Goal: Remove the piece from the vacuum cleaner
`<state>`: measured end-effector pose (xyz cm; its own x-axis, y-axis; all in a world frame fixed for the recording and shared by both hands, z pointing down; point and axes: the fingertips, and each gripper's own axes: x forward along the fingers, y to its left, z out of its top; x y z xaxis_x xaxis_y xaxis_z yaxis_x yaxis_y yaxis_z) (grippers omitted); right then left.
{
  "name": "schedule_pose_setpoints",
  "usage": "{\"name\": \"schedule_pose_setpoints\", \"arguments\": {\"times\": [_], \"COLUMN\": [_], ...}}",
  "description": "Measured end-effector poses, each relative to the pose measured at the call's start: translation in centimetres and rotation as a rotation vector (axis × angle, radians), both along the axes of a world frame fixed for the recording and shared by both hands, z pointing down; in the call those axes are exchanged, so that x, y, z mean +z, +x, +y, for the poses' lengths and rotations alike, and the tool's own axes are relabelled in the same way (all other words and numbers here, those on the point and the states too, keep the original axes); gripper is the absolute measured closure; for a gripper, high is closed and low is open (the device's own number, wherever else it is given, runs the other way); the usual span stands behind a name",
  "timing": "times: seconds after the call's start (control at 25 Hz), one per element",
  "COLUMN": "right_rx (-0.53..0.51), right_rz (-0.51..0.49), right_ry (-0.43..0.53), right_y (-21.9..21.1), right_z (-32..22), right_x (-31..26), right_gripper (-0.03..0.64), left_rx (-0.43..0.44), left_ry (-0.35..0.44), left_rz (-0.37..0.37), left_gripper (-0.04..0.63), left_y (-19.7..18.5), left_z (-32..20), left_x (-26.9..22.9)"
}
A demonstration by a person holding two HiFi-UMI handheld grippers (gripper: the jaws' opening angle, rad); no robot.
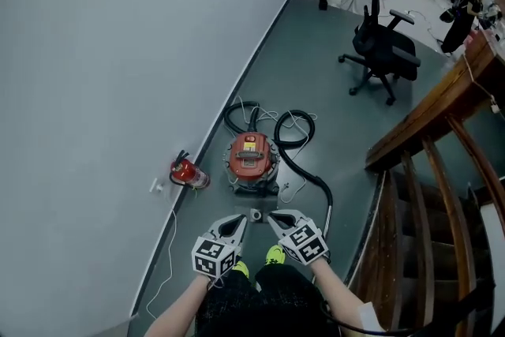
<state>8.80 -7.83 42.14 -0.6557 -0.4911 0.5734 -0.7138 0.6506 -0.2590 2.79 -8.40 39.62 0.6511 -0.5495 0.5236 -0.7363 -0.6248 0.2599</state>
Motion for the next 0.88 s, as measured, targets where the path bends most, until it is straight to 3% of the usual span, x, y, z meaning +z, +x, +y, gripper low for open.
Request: {"name": "schedule_pose_setpoints", "arguments": {"times": [0.28,0.88], "right_rx": [0.044,0.091], "right_rz": [0.001,0.025], "right_ry": [-0.005,0.044], "right_y": [-0.1,-4.0], "right_z": [2.3,9.4], "right_x": [-0.6,-3.1], "right_gripper": [0.601,0.602], "left_rx": [0.041,0.083], "left_ry": [0.016,0.029], "left_rz": [0.007,0.044], "left_gripper": [0.586,0.586], "left_y": [0.1,-3.7], "left_z": [1.9,10.1], "left_x": [-1.3,-2.4]}}
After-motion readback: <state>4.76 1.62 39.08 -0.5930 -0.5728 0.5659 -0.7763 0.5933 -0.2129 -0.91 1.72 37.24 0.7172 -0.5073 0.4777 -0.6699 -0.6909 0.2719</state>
